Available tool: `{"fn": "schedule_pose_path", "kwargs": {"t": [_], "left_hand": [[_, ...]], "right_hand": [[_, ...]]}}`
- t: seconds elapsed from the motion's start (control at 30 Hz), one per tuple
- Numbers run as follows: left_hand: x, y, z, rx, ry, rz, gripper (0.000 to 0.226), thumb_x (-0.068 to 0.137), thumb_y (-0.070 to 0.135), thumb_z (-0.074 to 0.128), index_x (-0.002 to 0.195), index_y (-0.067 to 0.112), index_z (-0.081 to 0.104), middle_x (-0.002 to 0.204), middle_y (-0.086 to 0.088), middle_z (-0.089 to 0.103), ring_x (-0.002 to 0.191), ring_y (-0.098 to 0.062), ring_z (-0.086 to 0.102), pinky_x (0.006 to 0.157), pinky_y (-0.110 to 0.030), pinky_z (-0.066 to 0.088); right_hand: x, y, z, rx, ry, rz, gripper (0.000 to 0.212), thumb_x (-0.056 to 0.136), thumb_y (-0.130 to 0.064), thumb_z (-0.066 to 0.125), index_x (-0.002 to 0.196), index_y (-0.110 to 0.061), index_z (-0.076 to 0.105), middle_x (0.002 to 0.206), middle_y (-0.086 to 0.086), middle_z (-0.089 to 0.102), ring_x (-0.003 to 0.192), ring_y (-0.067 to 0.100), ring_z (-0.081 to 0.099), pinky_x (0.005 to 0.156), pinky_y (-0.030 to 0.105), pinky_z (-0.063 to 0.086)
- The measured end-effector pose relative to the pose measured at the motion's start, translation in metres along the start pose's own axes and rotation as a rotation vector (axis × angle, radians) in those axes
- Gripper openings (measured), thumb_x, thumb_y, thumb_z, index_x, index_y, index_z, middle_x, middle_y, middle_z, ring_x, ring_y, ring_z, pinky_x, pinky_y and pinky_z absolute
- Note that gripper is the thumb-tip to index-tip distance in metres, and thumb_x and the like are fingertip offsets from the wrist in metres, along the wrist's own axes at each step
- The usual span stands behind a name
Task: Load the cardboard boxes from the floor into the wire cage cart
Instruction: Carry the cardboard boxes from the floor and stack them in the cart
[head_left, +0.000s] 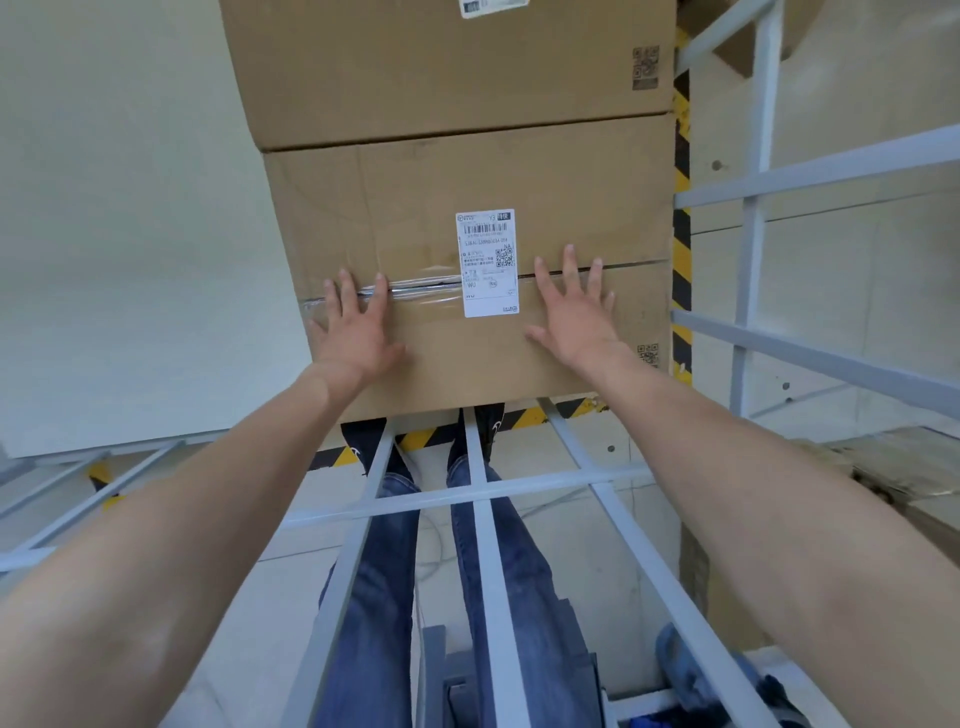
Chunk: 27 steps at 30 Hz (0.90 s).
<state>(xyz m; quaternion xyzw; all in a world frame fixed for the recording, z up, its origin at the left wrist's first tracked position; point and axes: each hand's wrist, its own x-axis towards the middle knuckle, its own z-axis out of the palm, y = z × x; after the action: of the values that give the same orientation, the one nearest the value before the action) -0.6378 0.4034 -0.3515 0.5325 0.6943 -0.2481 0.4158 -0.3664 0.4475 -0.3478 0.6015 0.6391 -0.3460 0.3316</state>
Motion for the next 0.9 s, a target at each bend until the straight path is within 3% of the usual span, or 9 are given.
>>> {"fn": "schedule_pose_path", "kwargs": {"t": [0.13, 0.23, 0.27, 0.4, 0.57, 0.77, 0.9], "left_hand": [[-0.041, 0.006, -0.038, -0.068, -0.025, -0.022, 0.089, 0.096, 0.039, 0.062, 0.161, 0.027, 0.003, 0.167, -0.015, 0.0, 0.154, -0.033, 0.0, 0.119, -0.058, 0.02], [-0.092, 0.018, -0.077, -0.185, -0.042, 0.012, 0.081, 0.096, 0.035, 0.06, 0.161, 0.023, 0.011, 0.152, -0.018, 0.043, 0.137, -0.035, 0.043, 0.105, -0.042, 0.042], [-0.111, 0.024, -0.091, -0.248, -0.052, 0.023, 0.079, 0.097, 0.034, 0.059, 0.16, 0.022, 0.015, 0.147, -0.017, 0.049, 0.132, -0.034, 0.049, 0.102, -0.037, 0.043], [-0.196, 0.052, -0.144, -0.439, -0.003, 0.093, 0.072, 0.097, 0.034, 0.059, 0.158, 0.019, 0.026, 0.157, -0.007, 0.04, 0.143, -0.026, 0.04, 0.115, -0.034, 0.033], [-0.293, 0.075, -0.194, -0.489, 0.113, 0.264, 0.064, 0.098, 0.029, 0.054, 0.156, 0.017, 0.03, 0.159, -0.002, 0.038, 0.145, -0.02, 0.037, 0.116, -0.031, 0.028], [-0.388, 0.082, -0.202, -0.383, 0.206, 0.469, 0.059, 0.097, 0.024, 0.055, 0.153, 0.017, 0.038, 0.157, 0.0, 0.042, 0.142, -0.014, 0.038, 0.1, -0.017, 0.024], [-0.441, 0.107, -0.193, -0.246, 0.176, 0.619, 0.061, 0.098, 0.025, 0.051, 0.155, 0.015, 0.033, 0.158, -0.003, 0.039, 0.143, -0.02, 0.039, 0.113, -0.029, 0.03]], "right_hand": [[-0.037, -0.003, -0.034, 0.037, 0.042, 0.045, 0.085, 0.1, -0.042, 0.054, 0.161, -0.026, -0.004, 0.167, 0.014, -0.014, 0.151, 0.044, -0.01, 0.119, 0.062, 0.016], [-0.09, -0.018, -0.067, 0.06, 0.079, 0.073, 0.077, 0.102, -0.033, 0.05, 0.161, -0.022, 0.002, 0.168, 0.017, -0.004, 0.153, 0.041, -0.006, 0.12, 0.061, 0.015], [-0.11, -0.024, -0.077, 0.09, 0.087, 0.074, 0.075, 0.102, -0.034, 0.048, 0.161, -0.022, 0.003, 0.167, 0.017, -0.002, 0.153, 0.041, -0.005, 0.12, 0.061, 0.014], [-0.197, -0.052, -0.119, 0.232, 0.127, 0.05, 0.08, 0.097, -0.054, 0.04, 0.161, -0.024, 0.002, 0.168, 0.015, -0.001, 0.153, 0.039, -0.006, 0.119, 0.059, 0.01], [-0.311, -0.076, -0.156, 0.362, 0.238, 0.015, 0.082, 0.096, -0.05, 0.045, 0.16, -0.027, -0.001, 0.168, 0.013, -0.001, 0.154, 0.036, -0.005, 0.121, 0.058, 0.009], [-0.434, -0.091, -0.146, 0.609, 0.452, 0.136, 0.078, 0.099, -0.054, 0.041, 0.16, -0.03, -0.001, 0.169, 0.006, 0.002, 0.155, 0.031, 0.0, 0.12, 0.054, 0.016], [-0.504, -0.083, -0.122, 0.839, 0.613, 0.267, 0.073, 0.1, -0.052, 0.039, 0.161, -0.029, 0.004, 0.169, 0.004, 0.005, 0.155, 0.028, 0.003, 0.122, 0.05, 0.015]]}}
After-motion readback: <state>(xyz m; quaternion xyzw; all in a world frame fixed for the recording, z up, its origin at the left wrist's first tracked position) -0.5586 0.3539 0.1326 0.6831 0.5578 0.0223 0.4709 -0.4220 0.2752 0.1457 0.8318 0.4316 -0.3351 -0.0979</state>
